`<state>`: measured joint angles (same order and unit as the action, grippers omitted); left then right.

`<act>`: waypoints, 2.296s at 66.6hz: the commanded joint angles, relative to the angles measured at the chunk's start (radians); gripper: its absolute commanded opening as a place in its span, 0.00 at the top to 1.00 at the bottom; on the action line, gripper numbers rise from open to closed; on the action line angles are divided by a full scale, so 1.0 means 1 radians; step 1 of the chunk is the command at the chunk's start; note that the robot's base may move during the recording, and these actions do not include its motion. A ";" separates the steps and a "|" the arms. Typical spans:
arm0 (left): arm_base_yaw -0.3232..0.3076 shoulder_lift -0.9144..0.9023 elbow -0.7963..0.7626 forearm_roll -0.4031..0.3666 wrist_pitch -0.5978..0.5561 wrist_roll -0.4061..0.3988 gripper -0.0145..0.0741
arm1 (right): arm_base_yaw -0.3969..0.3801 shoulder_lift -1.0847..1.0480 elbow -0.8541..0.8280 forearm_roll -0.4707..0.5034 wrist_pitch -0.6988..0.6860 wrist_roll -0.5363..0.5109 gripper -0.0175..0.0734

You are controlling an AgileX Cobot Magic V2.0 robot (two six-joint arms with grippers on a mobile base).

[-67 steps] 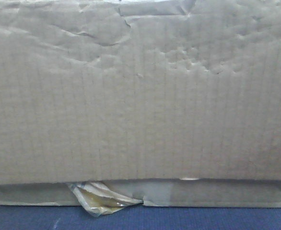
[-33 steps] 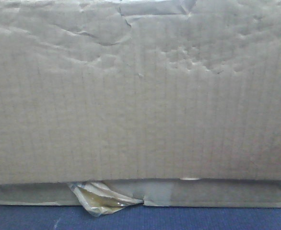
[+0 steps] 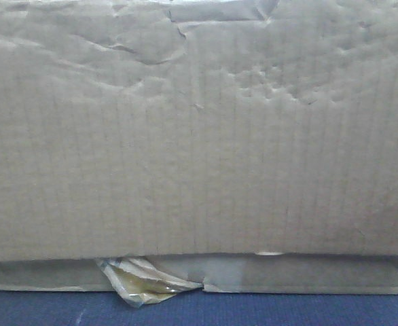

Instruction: Stack two boxes on right shelf middle

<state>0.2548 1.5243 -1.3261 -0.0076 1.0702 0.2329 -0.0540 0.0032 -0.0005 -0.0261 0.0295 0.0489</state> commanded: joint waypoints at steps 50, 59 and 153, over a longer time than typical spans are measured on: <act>0.036 0.039 -0.258 -0.006 0.151 -0.035 0.96 | -0.003 -0.003 0.000 0.005 -0.024 -0.008 0.99; 0.100 0.035 -0.416 -0.009 0.151 -0.089 0.96 | -0.003 -0.003 0.000 0.005 -0.024 -0.008 0.99; -0.837 0.029 -0.459 0.377 0.151 -0.971 0.96 | -0.003 -0.003 0.000 0.005 -0.024 -0.008 0.99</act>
<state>-0.5755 1.5620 -1.8332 0.3759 1.2438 -0.7023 -0.0540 0.0032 -0.0005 -0.0261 0.0295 0.0489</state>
